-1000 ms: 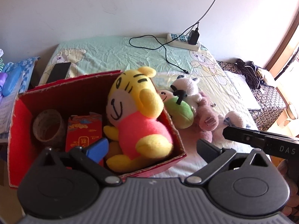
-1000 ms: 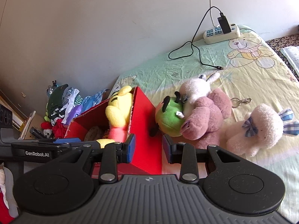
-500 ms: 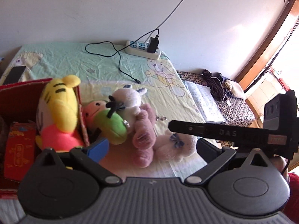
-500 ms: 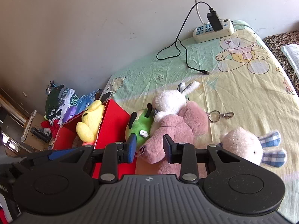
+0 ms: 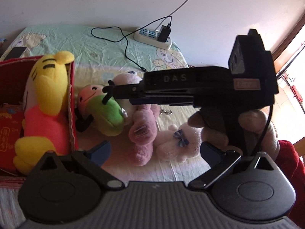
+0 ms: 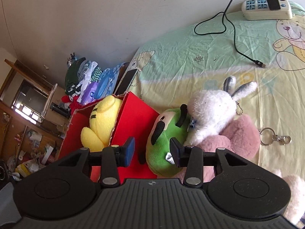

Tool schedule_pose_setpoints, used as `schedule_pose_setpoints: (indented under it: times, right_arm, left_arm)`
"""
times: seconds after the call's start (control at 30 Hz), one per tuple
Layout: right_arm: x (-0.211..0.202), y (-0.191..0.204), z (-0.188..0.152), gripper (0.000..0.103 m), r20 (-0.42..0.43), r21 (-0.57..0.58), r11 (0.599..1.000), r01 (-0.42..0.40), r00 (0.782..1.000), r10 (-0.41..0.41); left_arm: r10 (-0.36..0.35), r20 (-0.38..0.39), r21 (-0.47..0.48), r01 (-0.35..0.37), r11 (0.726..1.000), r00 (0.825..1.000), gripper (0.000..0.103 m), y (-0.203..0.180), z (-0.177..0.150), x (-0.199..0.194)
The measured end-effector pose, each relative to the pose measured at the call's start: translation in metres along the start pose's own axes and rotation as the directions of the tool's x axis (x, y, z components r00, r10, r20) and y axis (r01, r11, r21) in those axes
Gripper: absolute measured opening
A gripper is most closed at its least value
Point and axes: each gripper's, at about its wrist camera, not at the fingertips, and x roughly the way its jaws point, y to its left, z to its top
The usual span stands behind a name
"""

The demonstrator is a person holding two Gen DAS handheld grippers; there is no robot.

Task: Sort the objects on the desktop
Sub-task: 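Close the left gripper on the green plush while the right gripper pinches it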

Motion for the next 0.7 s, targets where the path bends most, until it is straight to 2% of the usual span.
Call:
schedule_pose_setpoints:
  times: [0.07,0.17,0.23,0.27,0.37,0.43,0.5,0.63,0.7]
  right_arm:
    - [0.013,0.0,0.003,0.044,-0.02,-0.017,0.999,0.032,0.999,-0.032]
    - [0.025,0.0,0.005,0.045,-0.04,-0.033,0.999,0.029,0.999,-0.031]
    - [0.03,0.0,0.006,0.039,-0.025,-0.052,0.996,0.071,0.997,-0.072]
    - [0.032,-0.001,0.006,0.03,-0.022,-0.058,0.996,0.075,0.997,-0.076]
    - [0.031,-0.001,0.005,0.021,-0.015,-0.062,0.996,0.068,0.997,-0.069]
    - [0.027,-0.002,0.004,0.01,-0.022,-0.041,0.998,0.049,0.999,-0.05]
    - [0.02,-0.004,0.002,0.009,-0.035,-0.002,1.0,-0.003,0.999,0.003]
    - [0.005,0.003,-0.012,0.009,-0.043,0.011,1.0,-0.029,0.999,0.03]
    - [-0.003,0.003,-0.021,0.008,-0.059,0.045,0.997,-0.07,0.996,0.072]
  left_arm:
    - [0.017,-0.007,-0.006,-0.017,1.0,1.0,0.1,0.003,-0.001,0.001]
    - [0.034,-0.01,-0.017,-0.034,0.999,0.999,0.1,0.006,-0.003,0.001]
    - [0.027,-0.015,-0.027,-0.027,0.999,1.0,0.1,0.008,-0.004,-0.001]
    - [0.021,-0.016,-0.034,-0.021,0.999,1.0,0.1,0.009,-0.004,-0.002]
    - [0.026,-0.015,-0.022,-0.027,0.999,1.0,0.1,0.007,-0.006,-0.003]
    - [0.032,-0.022,-0.014,-0.032,0.999,0.999,0.1,0.006,-0.007,-0.003]
    - [0.021,-0.031,-0.007,-0.022,1.0,0.999,0.1,0.006,-0.009,-0.003]
    - [-0.001,-0.04,0.012,0.002,1.0,0.999,0.1,0.006,-0.017,-0.008]
    - [-0.016,-0.05,0.008,0.017,1.0,0.999,0.1,0.008,-0.022,-0.01]
